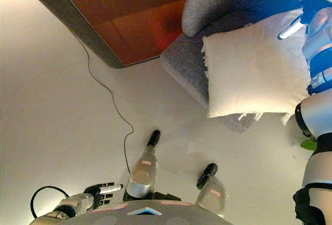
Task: Pick up the pillow and put it on the sofa.
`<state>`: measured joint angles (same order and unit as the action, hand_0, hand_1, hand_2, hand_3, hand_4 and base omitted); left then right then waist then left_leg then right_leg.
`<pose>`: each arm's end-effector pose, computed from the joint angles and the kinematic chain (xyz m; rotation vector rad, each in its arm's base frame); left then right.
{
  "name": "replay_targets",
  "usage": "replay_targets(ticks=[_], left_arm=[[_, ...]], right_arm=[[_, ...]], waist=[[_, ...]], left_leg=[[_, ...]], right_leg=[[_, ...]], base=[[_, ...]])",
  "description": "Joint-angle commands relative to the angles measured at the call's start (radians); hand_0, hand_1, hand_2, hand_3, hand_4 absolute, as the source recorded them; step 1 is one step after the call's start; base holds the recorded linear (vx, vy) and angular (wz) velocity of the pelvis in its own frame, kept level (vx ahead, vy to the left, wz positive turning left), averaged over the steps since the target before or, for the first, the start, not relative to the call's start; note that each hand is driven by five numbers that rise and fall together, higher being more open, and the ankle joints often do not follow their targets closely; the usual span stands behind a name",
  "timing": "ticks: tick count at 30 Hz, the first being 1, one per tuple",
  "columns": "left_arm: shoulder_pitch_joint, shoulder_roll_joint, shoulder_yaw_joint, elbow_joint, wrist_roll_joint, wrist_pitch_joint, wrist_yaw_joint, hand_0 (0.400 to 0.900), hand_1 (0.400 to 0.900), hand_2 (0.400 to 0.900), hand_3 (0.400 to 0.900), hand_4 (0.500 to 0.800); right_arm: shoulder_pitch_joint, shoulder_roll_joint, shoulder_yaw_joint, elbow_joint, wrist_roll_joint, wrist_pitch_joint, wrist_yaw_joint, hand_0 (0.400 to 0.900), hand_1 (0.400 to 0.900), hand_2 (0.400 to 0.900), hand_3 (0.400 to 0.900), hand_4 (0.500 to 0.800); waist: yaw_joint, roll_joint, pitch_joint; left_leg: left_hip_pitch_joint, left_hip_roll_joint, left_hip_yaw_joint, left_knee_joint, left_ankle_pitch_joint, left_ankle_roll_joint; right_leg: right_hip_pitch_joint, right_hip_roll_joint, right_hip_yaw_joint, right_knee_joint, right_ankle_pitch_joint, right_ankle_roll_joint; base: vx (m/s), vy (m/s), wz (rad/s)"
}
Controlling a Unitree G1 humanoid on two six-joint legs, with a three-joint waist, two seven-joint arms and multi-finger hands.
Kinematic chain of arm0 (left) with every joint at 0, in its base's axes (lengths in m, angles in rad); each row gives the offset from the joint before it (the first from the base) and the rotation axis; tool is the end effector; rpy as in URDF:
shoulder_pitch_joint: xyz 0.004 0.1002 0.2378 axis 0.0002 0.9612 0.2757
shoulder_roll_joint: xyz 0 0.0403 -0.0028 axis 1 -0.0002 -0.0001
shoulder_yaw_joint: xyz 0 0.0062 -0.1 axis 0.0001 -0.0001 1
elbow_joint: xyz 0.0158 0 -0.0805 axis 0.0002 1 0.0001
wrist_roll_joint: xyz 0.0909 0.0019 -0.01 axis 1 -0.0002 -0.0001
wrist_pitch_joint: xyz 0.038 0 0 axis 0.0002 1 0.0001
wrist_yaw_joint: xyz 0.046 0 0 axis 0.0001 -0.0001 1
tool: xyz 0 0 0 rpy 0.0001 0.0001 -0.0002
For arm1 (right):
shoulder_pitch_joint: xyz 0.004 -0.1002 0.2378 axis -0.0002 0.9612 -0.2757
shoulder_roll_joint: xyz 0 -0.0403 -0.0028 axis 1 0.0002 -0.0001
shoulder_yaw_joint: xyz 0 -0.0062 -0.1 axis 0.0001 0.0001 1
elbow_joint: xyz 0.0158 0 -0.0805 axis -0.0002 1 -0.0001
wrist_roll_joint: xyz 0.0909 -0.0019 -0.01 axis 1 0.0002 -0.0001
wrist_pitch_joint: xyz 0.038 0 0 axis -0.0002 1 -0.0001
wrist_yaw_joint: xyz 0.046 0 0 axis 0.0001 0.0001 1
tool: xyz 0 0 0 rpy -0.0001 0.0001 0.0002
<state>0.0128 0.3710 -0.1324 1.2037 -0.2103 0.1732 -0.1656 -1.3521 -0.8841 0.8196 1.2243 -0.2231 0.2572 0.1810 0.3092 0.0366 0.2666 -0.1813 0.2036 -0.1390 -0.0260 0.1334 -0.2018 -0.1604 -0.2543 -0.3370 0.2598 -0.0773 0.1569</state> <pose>0.0606 0.2659 -0.0920 0.0884 1.3798 0.1205 0.3250 -0.3124 0.2677 -1.3220 0.4558 -0.3772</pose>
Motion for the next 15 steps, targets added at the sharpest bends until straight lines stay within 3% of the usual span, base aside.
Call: replay_targets(ticks=[1, 10, 15], left_arm=[[0.066, 0.058, -0.037, 0.092, 0.037, 0.018, 0.006, 0.900, 0.900, 0.900, 0.900, 0.800], [0.099, 0.045, -0.003, 0.124, 0.075, 0.010, -0.007, 0.900, 0.900, 0.900, 0.900, 0.800], [0.090, 0.019, 0.019, 0.123, 0.065, -0.020, -0.010, 0.900, 0.900, 0.900, 0.900, 0.800]], right_arm=[[-0.091, -0.112, 0.042, 0.007, -0.066, 0.007, -0.032, 0.900, 0.900, 0.900, 0.900, 0.800], [0.042, -0.206, -0.049, -0.020, -0.005, -0.060, 0.004, 0.900, 0.900, 0.900, 0.900, 0.800], [0.368, -0.177, -0.303, -0.135, 0.150, -0.138, 0.021, 0.900, 0.900, 0.900, 0.900, 0.800]], waist=[[-0.005, -0.062, -0.104], [-0.066, -0.098, -0.207], [-0.126, -0.106, -0.231]], left_leg=[[0.100, 0.083, 0.034, -0.031, -0.028, 0.004], [0.171, 0.072, 0.119, -0.048, -0.050, 0.009], [0.210, 0.061, 0.177, -0.054, -0.068, 0.015]], right_leg=[[0.031, -0.016, 0.033, -0.096, 0.043, -0.001], [0.147, -0.006, 0.056, -0.216, 0.084, 0.026], [0.181, -0.004, 0.088, -0.261, 0.110, 0.037]], base=[[0.10, 0.009, -0.21], [0.05, 0.017, -0.23], [-0.05, 0.049, -0.26]])
